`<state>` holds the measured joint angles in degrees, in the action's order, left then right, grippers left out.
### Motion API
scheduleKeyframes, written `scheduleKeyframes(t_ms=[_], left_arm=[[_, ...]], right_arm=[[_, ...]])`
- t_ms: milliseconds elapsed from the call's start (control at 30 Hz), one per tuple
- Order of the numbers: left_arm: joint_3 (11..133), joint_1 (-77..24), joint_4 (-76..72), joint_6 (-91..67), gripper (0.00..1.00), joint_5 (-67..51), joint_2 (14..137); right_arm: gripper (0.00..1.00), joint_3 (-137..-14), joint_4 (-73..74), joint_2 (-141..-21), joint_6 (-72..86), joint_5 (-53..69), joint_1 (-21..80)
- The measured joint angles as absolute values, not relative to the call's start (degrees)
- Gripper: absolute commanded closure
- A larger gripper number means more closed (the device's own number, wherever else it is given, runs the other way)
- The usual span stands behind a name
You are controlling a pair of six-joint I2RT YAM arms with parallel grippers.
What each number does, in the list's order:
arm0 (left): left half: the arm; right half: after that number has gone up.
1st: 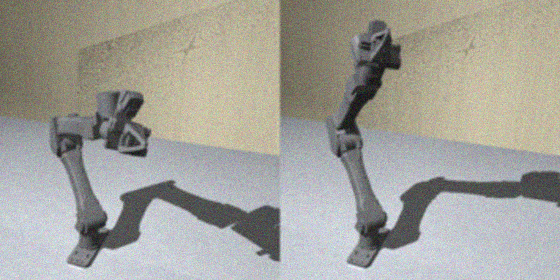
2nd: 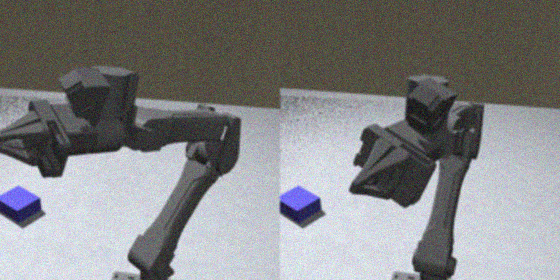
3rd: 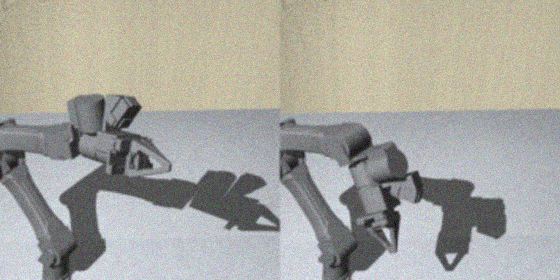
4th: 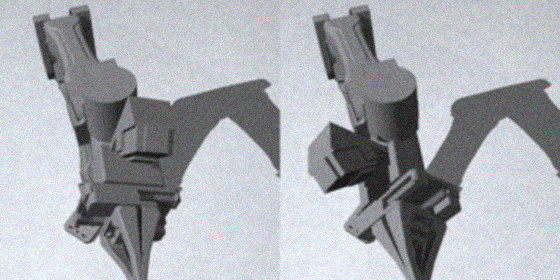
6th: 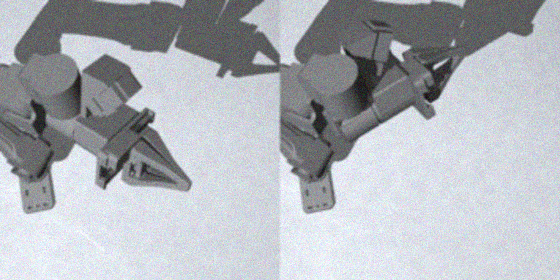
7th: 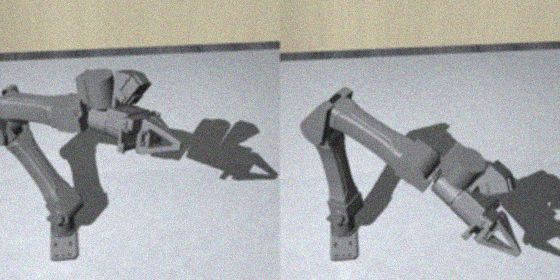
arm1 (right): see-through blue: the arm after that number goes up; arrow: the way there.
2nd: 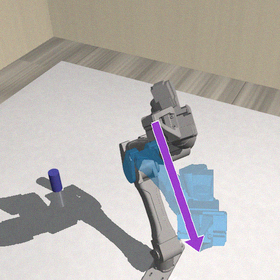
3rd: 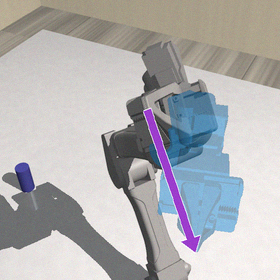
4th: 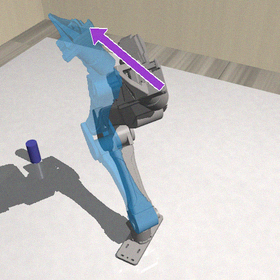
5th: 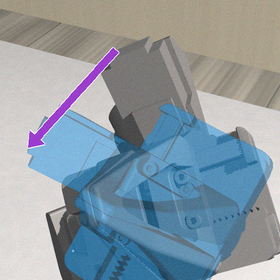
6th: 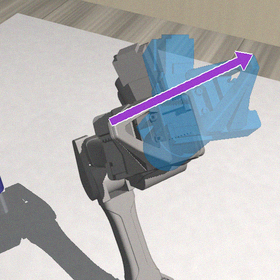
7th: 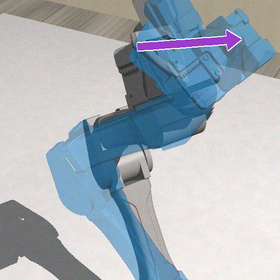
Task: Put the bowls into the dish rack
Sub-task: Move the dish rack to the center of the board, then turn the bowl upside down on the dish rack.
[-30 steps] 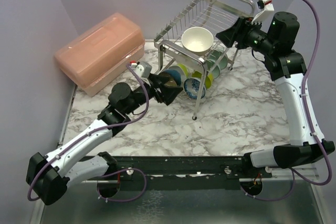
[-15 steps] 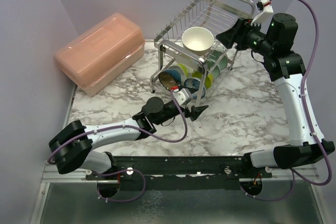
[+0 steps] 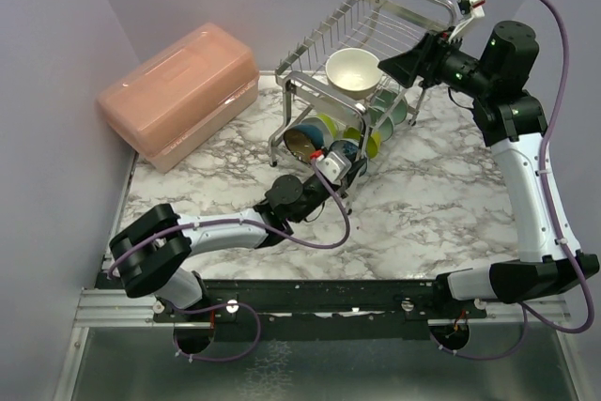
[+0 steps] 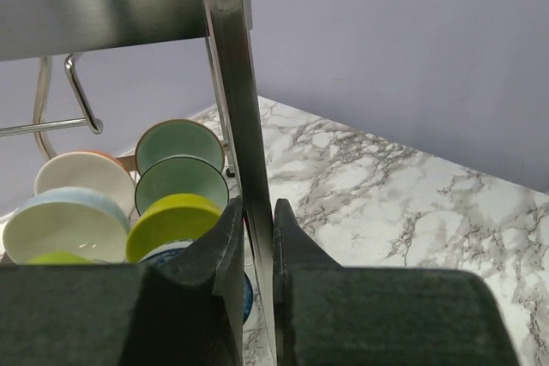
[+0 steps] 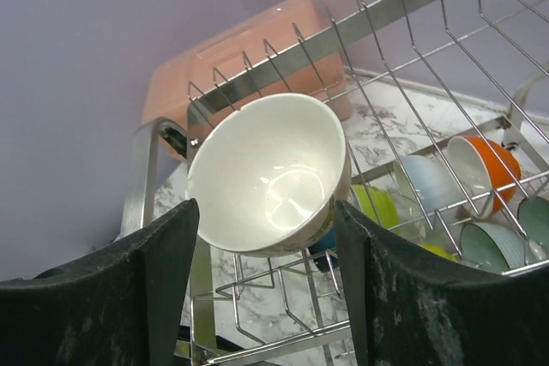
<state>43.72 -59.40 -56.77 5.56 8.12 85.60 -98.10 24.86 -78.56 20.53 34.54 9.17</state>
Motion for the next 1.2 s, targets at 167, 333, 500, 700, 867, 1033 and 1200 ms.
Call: scheduleKeyframes(t_ms=[167,333,500,700,867,1033,1200], left_arm=[[41.56,-59.35,-56.21,5.56,1.0,9.17,83.07],[38.13,-58.94,-47.94,5.65,1.0,11.86,74.56],[35.53,-58.78,-39.59,4.95,1.0,14.11,66.24],[32.1,-58.74,-27.44,3.95,1.0,16.36,53.32],[32.1,-59.0,-17.15,4.14,0.44,17.89,45.63],[35.4,-58.89,-11.27,7.64,0.25,20.64,41.1],[46.74,-58.89,-4.58,8.27,0.21,22.44,41.12]], right_arm=[[0.32,-98.06,20.16,-78.56,20.99,40.27,9.17],[0.32,-98.3,16.8,-79.33,21.21,44.56,9.37],[0.35,-100.03,16.45,-82.7,21.08,46.7,11.77],[0.44,-106.72,20.38,-88.99,17.39,45.71,19.25],[0.61,-109.12,22.02,-91.24,15.03,44.97,23.22],[0.74,-112.53,23.42,-94.56,12.88,43.88,24.34],[0.81,-117.95,27.42,-100.29,9.91,41.95,24.6]])
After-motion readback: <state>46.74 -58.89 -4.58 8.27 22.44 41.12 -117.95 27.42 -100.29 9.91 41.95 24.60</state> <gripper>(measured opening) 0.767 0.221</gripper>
